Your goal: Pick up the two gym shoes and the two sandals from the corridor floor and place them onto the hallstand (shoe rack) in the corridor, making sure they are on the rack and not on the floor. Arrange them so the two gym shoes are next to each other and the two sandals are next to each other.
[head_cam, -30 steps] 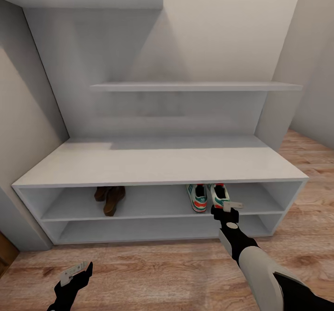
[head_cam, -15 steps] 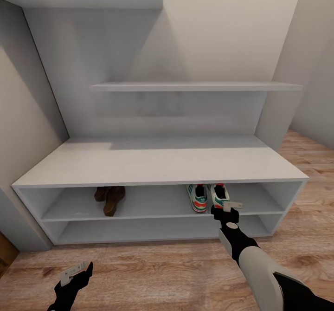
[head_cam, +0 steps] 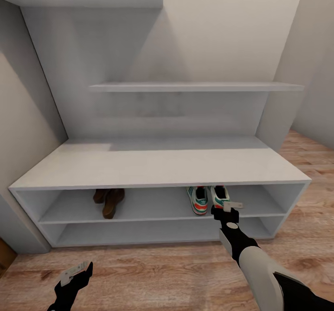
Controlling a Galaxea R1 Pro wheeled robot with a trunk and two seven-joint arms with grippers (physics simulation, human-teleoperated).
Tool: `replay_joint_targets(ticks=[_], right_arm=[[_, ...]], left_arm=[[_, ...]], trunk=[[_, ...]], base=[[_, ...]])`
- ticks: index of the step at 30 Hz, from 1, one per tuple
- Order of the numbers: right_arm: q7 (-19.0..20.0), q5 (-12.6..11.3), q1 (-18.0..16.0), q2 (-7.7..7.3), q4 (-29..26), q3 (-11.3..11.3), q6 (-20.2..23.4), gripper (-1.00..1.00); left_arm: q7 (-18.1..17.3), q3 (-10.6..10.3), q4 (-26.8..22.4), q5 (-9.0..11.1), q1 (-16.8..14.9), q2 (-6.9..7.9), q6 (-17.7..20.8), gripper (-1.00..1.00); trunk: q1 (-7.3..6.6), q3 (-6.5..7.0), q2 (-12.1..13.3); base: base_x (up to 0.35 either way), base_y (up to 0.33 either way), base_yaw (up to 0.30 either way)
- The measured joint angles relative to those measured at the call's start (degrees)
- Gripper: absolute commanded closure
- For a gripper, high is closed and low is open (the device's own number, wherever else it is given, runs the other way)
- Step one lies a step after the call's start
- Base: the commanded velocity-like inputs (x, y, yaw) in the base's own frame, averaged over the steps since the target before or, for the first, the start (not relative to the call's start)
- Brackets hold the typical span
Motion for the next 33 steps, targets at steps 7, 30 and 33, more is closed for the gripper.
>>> replay_joint_targets(ticks=[7,30,33], right_arm=[[0.0,0.0,-0.01,-0.01,0.0,0.0,0.0,1.0],[-0.01,0.0,0.0,-0.19,-0.04,0.0,0.0,1.0],[-0.01,0.0,0.0,-0.19,-0.06,0.0,0.0,1.0]], left_arm=[[-0.01,0.01,0.0,0.0,0.0,0.0,0.0,-1.0],[0.01,-0.04,0.0,0.0,0.0,0.0,0.0,-1.0],[0.0,-0.04,0.0,0.0,0.0,0.0,0.0,-1.0]], trunk=[[0.0,0.0,0.0],[0.0,0.0,0.0],[0.0,0.0,0.0]], base=[[0.008,0.0,0.0],[0.044,0.0,0.0],[0.002,0.0,0.0]])
